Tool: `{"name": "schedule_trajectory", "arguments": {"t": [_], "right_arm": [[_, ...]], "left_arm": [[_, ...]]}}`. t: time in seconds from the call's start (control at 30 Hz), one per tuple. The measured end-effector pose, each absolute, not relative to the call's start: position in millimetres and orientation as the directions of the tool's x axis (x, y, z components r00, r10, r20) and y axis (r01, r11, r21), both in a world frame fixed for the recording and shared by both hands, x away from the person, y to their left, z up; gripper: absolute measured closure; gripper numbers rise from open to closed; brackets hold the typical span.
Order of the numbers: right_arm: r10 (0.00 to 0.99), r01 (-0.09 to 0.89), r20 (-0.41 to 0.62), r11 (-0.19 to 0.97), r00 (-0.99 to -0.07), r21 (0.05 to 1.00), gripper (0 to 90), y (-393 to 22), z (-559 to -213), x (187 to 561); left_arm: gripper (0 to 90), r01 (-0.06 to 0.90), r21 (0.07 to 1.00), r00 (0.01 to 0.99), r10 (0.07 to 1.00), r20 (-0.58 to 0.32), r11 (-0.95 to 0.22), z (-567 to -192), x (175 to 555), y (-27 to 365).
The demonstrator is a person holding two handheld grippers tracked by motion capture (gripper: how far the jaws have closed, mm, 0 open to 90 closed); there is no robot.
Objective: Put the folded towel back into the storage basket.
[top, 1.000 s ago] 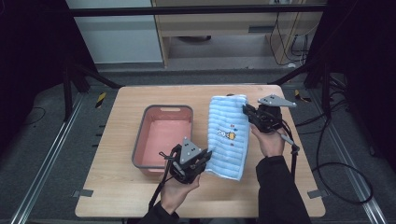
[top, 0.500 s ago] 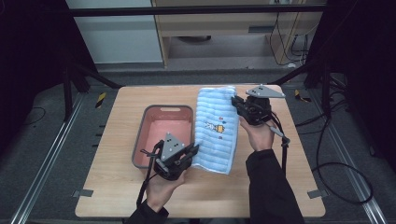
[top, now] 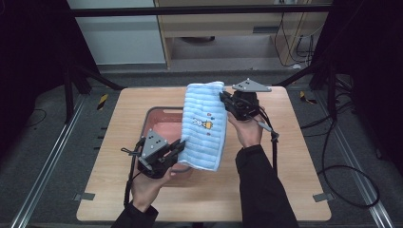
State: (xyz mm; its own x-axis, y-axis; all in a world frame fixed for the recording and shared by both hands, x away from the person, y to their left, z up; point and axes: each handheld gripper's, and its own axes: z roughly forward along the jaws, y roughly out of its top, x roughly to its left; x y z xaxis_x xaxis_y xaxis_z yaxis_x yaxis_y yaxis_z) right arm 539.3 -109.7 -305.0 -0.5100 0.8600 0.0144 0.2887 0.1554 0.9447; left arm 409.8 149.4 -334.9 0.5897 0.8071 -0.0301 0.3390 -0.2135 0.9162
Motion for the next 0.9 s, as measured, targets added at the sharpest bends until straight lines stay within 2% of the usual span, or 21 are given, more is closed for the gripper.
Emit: {"name": "schedule_trajectory", "arguments": {"t": [0.9], "right_arm": [[0.824, 0.288, 0.031, 0.162, -0.565, 0.944, 84.1, -45, -313, 564]], "left_arm": [[84.3, 0.373, 0.910, 0.507, 0.861, -0.039, -0.178, -341, 418, 204]]}}
